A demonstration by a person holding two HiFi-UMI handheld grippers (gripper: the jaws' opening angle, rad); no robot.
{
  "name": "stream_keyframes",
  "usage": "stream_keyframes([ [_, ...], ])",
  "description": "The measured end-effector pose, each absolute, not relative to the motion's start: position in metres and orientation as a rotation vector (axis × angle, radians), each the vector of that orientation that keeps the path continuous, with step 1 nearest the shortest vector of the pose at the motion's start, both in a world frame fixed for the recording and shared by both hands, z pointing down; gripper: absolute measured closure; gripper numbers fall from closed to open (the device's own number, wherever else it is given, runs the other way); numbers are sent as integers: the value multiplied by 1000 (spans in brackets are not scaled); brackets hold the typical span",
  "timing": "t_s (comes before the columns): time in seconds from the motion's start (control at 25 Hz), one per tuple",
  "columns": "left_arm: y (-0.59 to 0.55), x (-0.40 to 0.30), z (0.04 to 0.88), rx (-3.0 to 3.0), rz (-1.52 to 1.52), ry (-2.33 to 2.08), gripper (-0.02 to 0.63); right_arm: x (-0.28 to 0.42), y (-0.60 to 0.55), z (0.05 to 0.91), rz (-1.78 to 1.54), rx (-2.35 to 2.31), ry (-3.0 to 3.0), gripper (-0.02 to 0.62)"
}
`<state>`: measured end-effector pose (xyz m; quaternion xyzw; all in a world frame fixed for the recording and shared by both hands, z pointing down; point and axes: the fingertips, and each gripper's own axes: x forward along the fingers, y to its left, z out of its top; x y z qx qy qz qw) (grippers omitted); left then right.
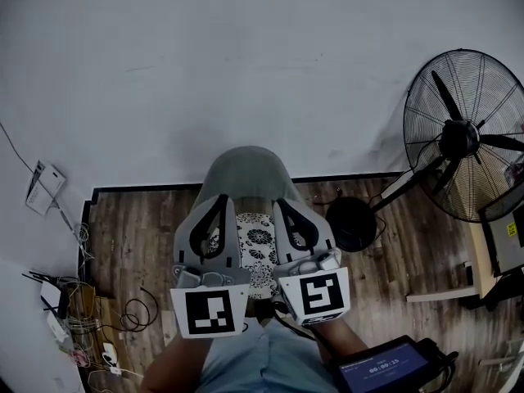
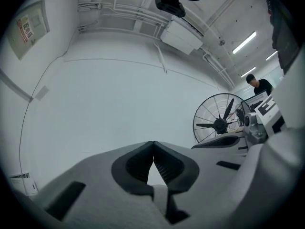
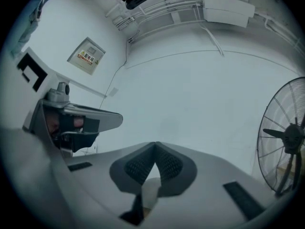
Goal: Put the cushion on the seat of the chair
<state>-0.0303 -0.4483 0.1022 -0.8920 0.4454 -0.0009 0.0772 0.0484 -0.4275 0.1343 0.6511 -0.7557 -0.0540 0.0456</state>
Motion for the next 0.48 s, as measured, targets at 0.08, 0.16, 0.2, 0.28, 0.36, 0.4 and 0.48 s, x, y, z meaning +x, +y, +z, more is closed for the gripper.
stream_keyframes([
  [0.08, -449, -29, 102, -2674, -1, 1326, 603, 48, -428, 134, -171, 1988, -2306, 591],
  [0.16, -449, -27, 103, -2680, -2, 1321, 603, 48, -429, 134, -173, 1987, -2303, 591],
  [0.2, -449, -26, 103, -2683, -4, 1318, 603, 49, -429, 134, -172, 1988, -2302, 591],
  [0.28, -448, -24, 104, -2687, -6, 1312, 603, 50, -429, 134, -173, 1991, -2301, 591],
  [0.36, -448, -23, 105, -2691, -5, 1310, 603, 51, -429, 134, -180, 1993, -2301, 591],
  [0.4, -448, -23, 106, -2693, -7, 1310, 603, 51, -429, 134, -184, 1993, -2299, 591],
  [0.48, -448, -22, 107, -2696, -8, 1307, 603, 51, -429, 134, -188, 1992, -2293, 591],
])
